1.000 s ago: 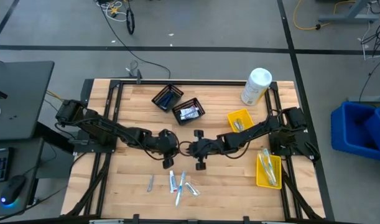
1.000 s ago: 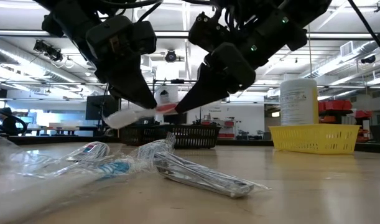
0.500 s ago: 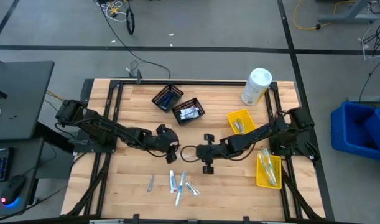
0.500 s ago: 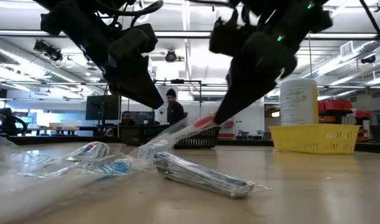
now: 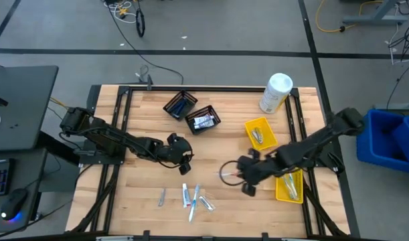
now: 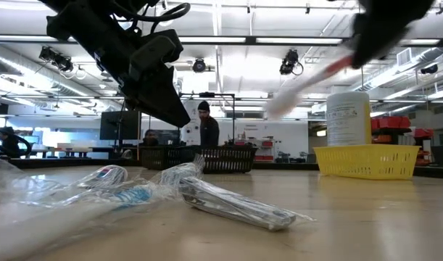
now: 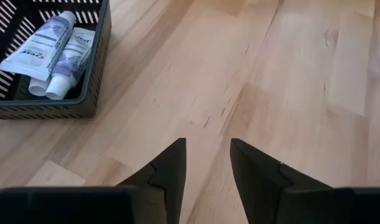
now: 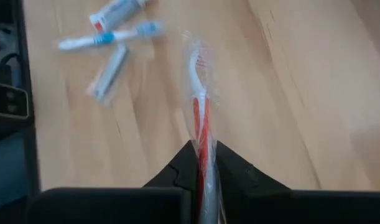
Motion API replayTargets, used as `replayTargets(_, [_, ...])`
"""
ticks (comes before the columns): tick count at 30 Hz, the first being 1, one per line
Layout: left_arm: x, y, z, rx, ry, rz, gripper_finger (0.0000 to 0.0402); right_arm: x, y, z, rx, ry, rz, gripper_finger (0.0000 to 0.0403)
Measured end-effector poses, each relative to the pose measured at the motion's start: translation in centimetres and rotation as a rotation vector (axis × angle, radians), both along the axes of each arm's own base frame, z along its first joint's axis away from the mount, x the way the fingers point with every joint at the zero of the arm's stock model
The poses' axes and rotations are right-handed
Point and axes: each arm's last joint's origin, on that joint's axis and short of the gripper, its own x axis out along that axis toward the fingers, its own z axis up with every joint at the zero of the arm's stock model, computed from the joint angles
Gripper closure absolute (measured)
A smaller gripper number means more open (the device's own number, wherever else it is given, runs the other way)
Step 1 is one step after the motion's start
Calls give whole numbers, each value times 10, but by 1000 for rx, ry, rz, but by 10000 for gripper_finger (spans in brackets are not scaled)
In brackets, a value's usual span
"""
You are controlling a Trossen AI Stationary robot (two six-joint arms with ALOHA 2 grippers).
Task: Pick & Place Travel size toiletries
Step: Put the orange toothbrush into the bottom yellow bin
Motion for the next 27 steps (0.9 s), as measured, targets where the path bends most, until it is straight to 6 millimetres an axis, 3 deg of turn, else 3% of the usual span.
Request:
replayTargets(5, [0,0,0,0,2,-1,267,-39,2,14,103,138,-101,368])
replayTargets(10, [0,0,0,-6,-1,6,267,-65,2,19,155,263,-255,368])
replayTargets(22, [-1,1,-1,2,12,14,267,-95,14,16,259,519,-486,368])
replayTargets(27, [-1,0,-1,18,19,-3,267,-107,19,16,290,689,-429,368])
